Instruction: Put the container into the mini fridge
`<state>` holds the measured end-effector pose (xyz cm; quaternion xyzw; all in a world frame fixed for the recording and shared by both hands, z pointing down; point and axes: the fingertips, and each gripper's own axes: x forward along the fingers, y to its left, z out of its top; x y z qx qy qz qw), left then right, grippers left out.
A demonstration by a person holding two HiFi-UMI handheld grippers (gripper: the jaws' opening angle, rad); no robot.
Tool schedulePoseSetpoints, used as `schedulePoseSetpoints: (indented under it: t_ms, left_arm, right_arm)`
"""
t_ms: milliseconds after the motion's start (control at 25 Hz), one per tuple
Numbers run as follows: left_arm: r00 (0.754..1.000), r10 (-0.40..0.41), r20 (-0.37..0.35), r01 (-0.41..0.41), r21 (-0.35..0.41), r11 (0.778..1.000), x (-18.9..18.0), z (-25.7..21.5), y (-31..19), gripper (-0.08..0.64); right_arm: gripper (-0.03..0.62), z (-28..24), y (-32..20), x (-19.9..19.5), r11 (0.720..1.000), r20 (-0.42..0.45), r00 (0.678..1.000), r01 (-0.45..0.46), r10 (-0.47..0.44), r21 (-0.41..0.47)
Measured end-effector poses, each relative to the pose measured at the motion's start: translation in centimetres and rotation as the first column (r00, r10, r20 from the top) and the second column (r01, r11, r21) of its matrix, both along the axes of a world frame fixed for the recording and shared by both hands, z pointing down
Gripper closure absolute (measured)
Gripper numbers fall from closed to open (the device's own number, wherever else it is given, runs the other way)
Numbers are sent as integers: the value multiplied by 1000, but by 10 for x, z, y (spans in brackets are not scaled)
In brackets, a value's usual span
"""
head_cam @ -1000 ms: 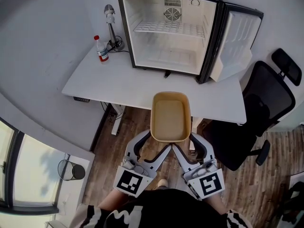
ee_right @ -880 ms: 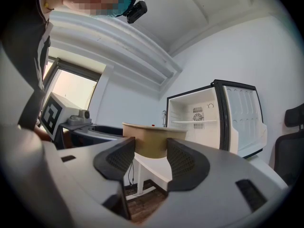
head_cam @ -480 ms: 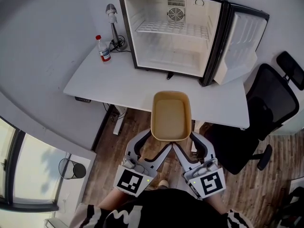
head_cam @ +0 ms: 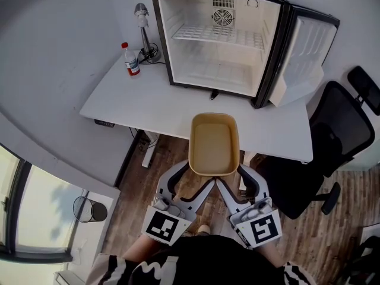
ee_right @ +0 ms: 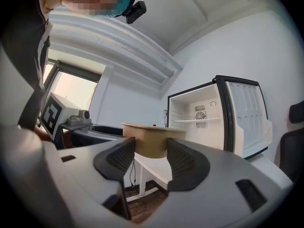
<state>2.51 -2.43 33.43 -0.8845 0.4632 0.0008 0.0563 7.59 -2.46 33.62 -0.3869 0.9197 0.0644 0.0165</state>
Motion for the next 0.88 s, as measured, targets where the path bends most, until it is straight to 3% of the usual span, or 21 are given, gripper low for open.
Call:
schedulePoseSetpoints:
  t_ms: [880]
  left_arm:
    - [1000,-30,7,30,-5,1000,-9,4,-12,284]
  right_arm:
    - [374,4,-14,-9,1000,13,999,29,-29,-1]
